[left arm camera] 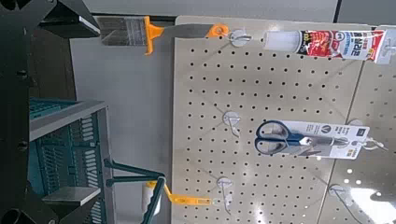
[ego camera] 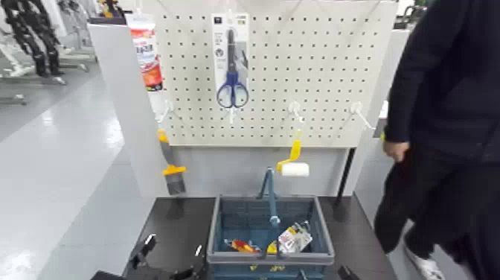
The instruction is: Put the blue scissors into the crate.
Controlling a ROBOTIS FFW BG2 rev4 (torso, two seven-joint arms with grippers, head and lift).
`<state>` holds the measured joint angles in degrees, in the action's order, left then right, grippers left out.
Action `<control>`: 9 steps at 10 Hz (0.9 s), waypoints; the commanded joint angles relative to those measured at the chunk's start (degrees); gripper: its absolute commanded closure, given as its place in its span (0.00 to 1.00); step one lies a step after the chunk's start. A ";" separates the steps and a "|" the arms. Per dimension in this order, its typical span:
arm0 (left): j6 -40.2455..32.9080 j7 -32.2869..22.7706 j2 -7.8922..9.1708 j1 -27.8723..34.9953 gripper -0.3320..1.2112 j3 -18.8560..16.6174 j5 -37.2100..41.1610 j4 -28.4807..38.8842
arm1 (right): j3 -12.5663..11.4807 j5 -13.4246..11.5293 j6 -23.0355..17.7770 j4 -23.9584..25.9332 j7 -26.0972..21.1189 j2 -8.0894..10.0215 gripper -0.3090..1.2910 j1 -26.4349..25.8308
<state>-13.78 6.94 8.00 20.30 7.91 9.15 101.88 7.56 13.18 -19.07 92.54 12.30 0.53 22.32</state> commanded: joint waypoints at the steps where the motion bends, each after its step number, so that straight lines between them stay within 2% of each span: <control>1: -0.11 0.00 0.00 0.00 0.29 -0.09 0.08 -0.01 | 0.00 0.00 0.00 0.01 0.00 0.00 0.29 0.00; 9: 0.06 2.64 0.00 -0.53 0.29 -0.27 1.75 -0.45 | 0.09 -0.09 0.00 0.01 0.00 0.00 0.29 0.09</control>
<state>-13.71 9.58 8.07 19.97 7.72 10.53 101.56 7.64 13.18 -19.07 92.55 12.30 0.53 22.41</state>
